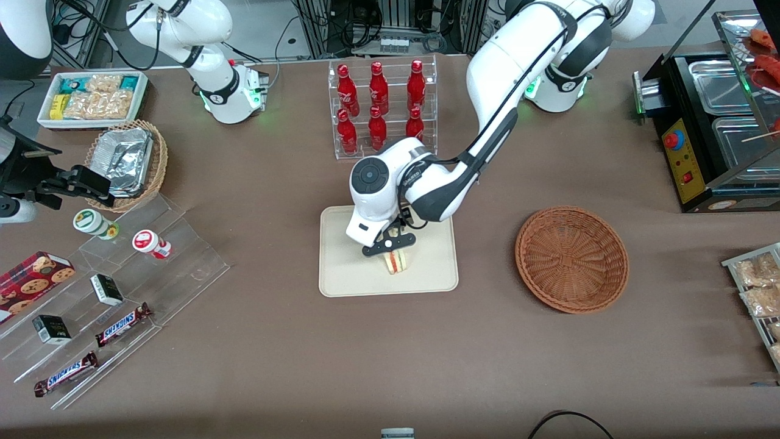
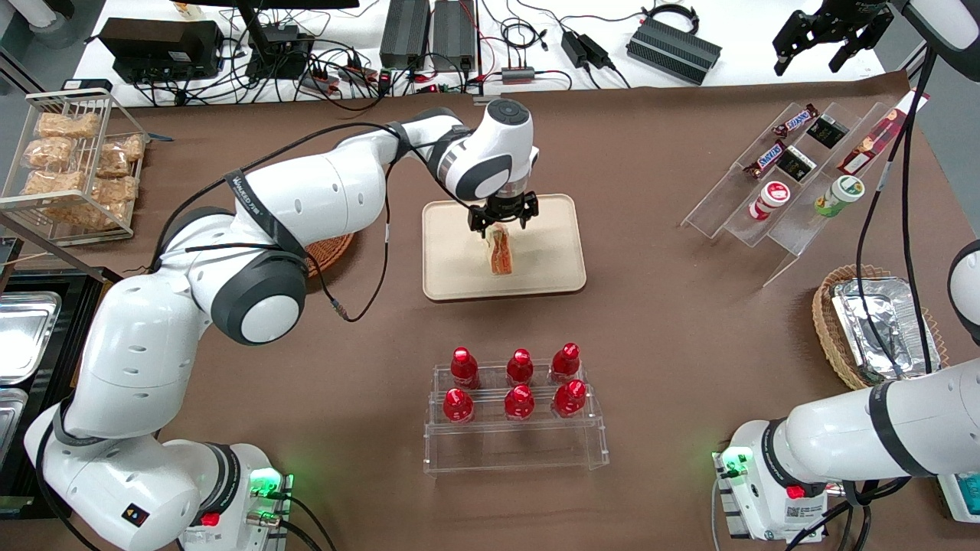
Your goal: Place sandwich from basket to tray
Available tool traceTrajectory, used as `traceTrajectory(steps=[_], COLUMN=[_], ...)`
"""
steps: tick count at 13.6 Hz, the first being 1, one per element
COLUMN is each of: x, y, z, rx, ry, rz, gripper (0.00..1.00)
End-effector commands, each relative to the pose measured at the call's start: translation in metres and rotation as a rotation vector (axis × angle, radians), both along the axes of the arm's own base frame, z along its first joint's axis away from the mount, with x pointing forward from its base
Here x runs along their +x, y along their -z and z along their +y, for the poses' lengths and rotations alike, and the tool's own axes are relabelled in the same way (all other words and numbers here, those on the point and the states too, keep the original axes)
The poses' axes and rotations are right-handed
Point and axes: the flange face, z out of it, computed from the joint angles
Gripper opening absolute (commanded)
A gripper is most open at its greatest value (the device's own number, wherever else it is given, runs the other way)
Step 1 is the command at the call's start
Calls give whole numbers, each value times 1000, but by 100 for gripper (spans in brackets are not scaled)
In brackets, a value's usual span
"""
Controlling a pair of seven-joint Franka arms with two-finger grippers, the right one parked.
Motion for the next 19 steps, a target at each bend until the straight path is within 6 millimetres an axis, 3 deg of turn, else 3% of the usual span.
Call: traceTrajectory(steps=[1, 5, 8, 12, 16, 19], x=[-3, -7, -4, 26, 43, 55], y=[-26, -73, -120, -171, -187, -208], z=[2, 9, 19, 84, 156, 220], rx=[25, 39, 21, 22, 31, 15], ry=[-20, -12, -24, 33, 89, 145], rz=[-10, -23, -61, 8, 61, 89], gripper=[100, 100, 100, 100, 100, 100])
